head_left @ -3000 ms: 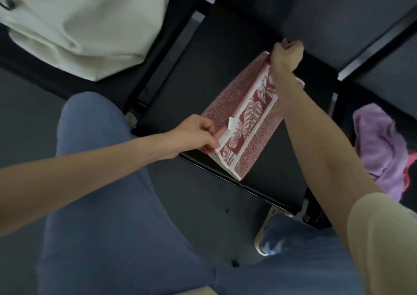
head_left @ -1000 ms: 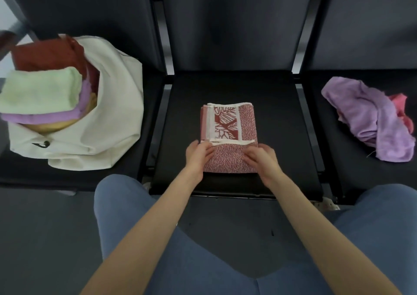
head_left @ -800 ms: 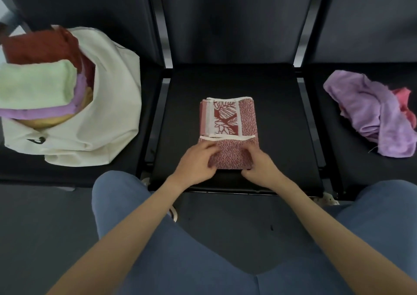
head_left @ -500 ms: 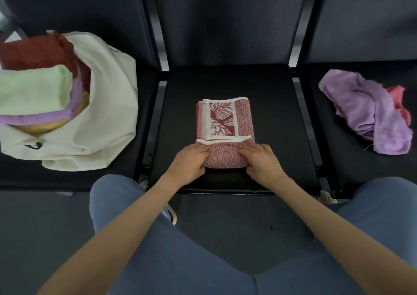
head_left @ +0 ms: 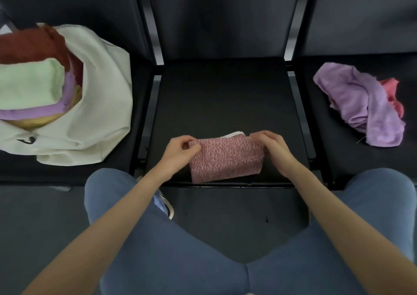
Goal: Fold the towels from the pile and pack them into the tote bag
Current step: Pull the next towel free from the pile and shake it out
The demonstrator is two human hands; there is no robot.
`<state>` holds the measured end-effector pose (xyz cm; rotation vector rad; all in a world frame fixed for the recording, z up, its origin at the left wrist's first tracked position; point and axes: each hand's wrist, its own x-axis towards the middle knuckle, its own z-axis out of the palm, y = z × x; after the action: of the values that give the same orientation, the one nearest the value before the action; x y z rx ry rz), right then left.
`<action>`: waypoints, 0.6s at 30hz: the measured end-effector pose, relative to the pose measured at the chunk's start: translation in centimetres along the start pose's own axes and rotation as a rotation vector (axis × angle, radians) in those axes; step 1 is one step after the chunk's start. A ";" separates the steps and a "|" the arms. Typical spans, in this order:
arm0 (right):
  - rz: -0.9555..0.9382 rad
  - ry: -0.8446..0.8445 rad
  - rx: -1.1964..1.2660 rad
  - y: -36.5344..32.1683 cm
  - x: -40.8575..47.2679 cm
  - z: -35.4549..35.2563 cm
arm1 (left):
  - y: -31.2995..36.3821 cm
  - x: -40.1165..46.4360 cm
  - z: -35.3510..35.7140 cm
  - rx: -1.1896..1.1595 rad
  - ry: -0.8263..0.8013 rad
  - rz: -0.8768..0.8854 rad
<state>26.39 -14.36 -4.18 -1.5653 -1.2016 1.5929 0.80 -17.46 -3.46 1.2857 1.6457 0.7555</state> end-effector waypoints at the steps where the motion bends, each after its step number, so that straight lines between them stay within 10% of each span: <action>1: 0.037 0.001 0.033 0.5 0.3 0.1 | -0.3 0.4 0.3 -0.046 0.054 -0.057; 10: 0.056 0.154 -0.204 1.8 1.8 2.7 | -2.1 0.5 2.0 -0.205 0.266 -0.300; 18: 0.144 0.242 -0.514 3.6 3.9 4.1 | -3.9 0.2 3.3 0.280 0.158 -0.440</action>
<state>22.55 -13.18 -9.55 -2.1385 -1.4602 1.1804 2.10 -18.54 -8.30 1.0082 2.1265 0.3737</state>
